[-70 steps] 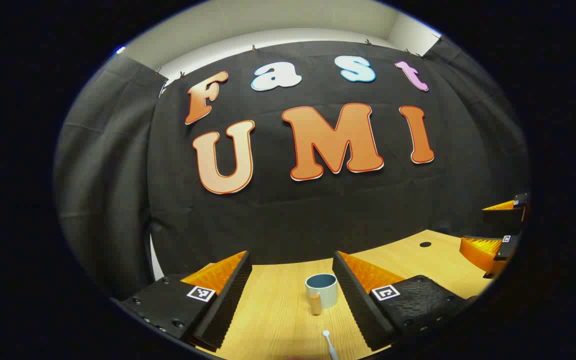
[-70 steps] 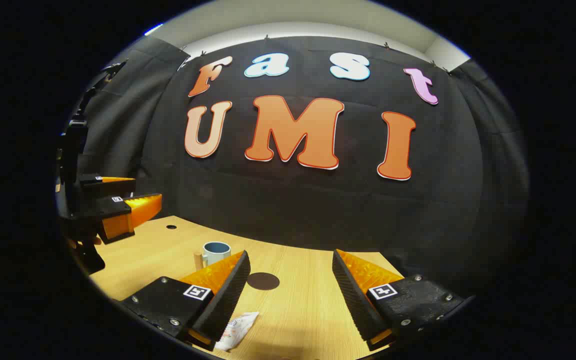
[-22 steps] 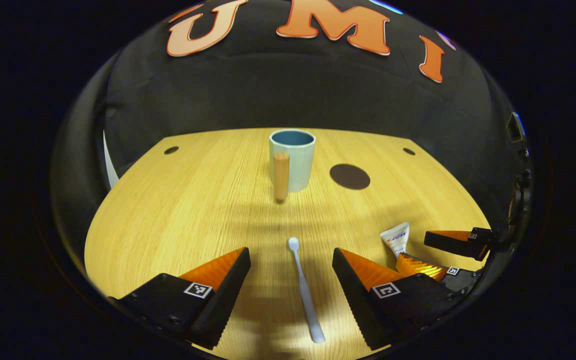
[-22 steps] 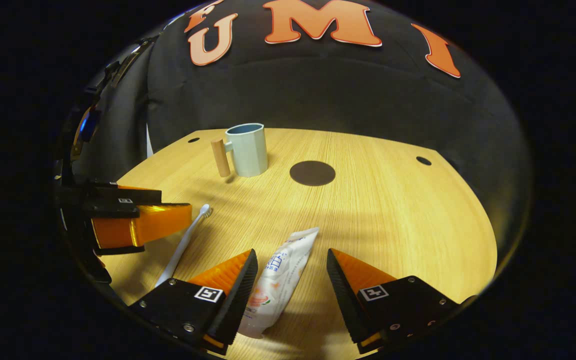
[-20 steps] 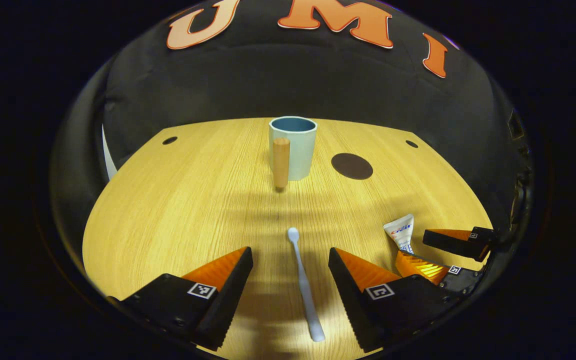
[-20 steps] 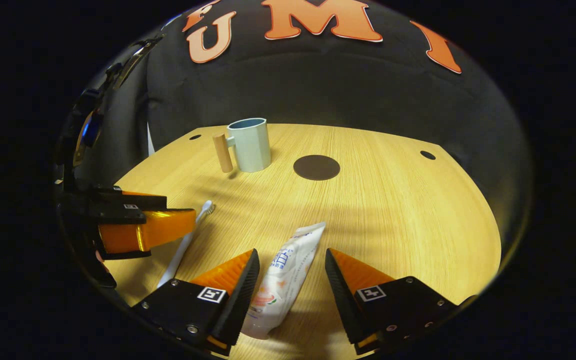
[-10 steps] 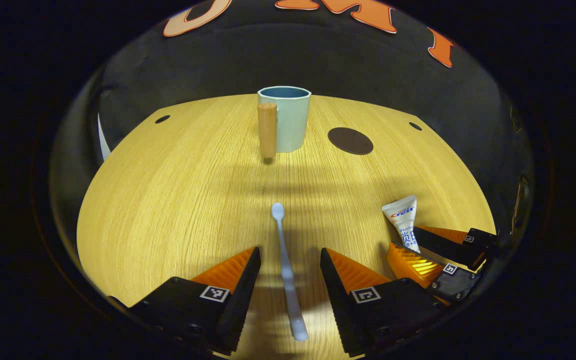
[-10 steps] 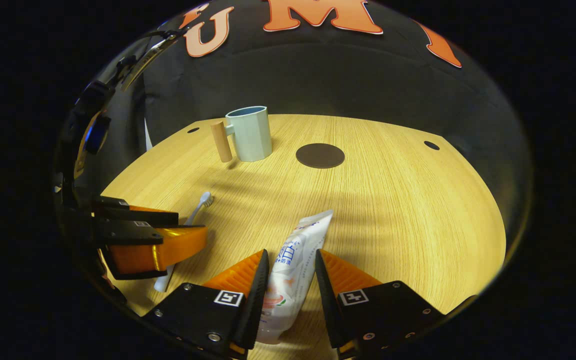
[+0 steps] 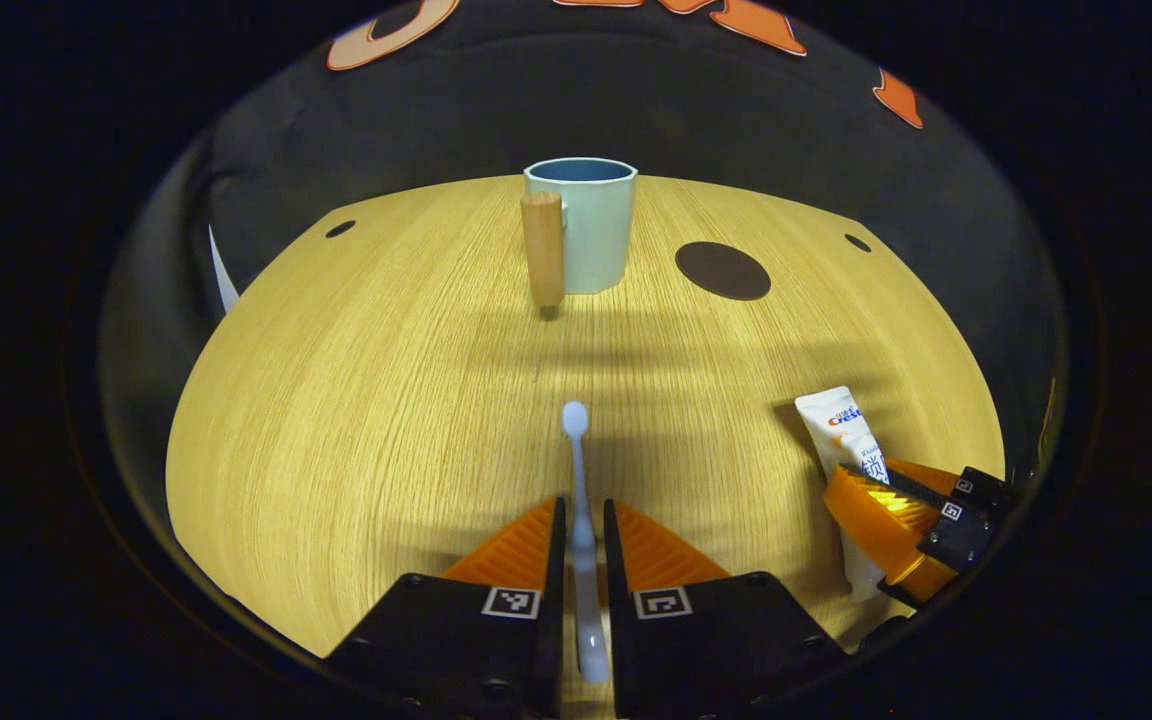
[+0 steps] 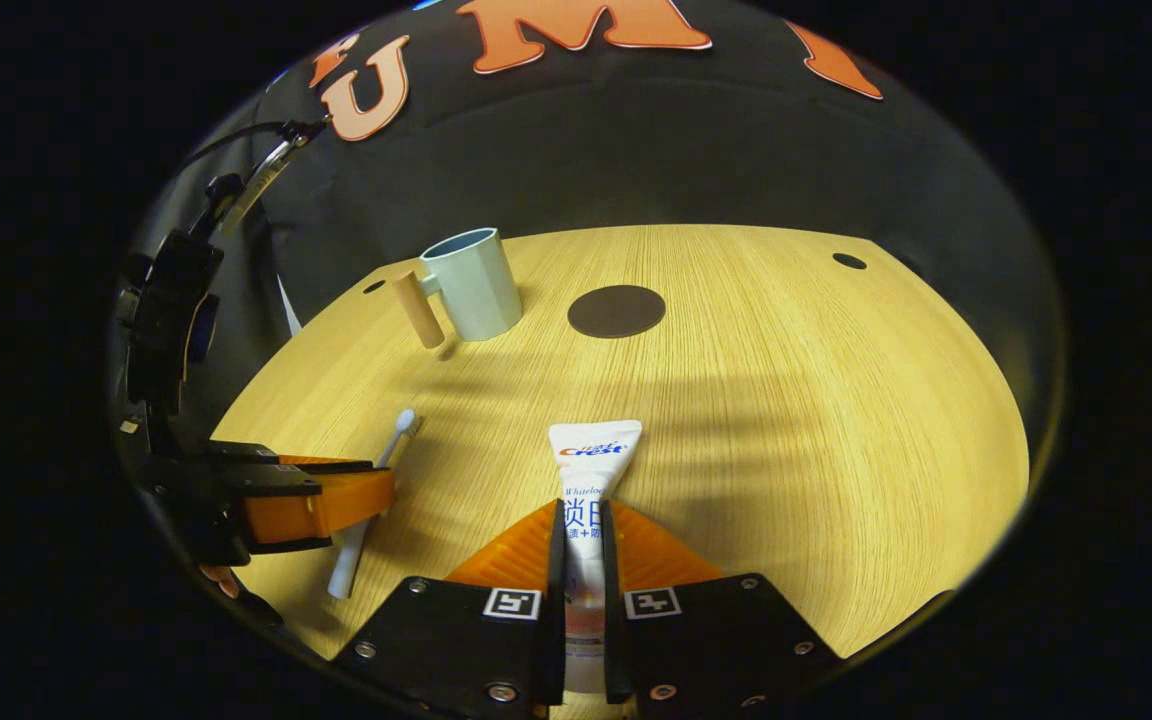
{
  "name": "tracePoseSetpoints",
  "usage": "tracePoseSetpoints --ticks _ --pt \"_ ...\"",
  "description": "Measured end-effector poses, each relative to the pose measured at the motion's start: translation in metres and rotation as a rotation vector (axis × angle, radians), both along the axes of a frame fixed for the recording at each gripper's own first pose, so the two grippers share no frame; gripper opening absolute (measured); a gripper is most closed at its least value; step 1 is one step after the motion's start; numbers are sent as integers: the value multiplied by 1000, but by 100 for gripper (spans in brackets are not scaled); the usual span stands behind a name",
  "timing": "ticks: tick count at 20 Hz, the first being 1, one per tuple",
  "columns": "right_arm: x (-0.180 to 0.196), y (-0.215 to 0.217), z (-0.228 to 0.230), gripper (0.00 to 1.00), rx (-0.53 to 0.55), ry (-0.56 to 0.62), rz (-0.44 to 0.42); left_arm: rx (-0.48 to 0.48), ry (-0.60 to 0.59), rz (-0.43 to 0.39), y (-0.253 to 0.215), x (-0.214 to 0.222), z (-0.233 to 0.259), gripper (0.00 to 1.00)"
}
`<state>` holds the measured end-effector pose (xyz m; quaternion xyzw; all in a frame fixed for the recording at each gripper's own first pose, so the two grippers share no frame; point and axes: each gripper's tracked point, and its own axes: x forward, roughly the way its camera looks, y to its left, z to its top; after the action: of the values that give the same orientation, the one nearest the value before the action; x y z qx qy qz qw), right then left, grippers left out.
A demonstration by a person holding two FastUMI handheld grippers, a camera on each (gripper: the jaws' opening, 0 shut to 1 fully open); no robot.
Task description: Put the toothbrush and toothpaste on the desktop into the cup, then pick up the cup and place it on the coaster on the desktop.
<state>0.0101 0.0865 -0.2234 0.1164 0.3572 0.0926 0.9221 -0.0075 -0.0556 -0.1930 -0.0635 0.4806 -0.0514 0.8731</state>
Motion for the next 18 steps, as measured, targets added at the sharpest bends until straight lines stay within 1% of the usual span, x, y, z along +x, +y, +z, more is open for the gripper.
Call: tracePoseSetpoints --ticks 1,2,3,5,9,12,15,18 --pt "0 2 1 13 20 -2 1 -13 -1 15 0 -2 10 19" --pt "-1 2 3 13 46 1 -1 -12 0 10 1 1 4 8" --pt "-1 2 3 11 69 3 0 -23 -5 11 1 2 4 10" --pt "0 3 4 10 95 1 -1 -54 -18 1 -2 2 8 6" --pt "5 -4 24 9 108 -63 -27 -93 -52 -11 -2 3 -2 5" --pt "10 -12 38 9 112 -103 -50 -95 -118 -5 18 11 1 4" --pt "12 -14 65 9 168 -165 -58 -106 -180 -14 34 16 4 4" --pt "18 -22 90 9 144 -236 -67 -107 -265 -7 44 25 -3 4"
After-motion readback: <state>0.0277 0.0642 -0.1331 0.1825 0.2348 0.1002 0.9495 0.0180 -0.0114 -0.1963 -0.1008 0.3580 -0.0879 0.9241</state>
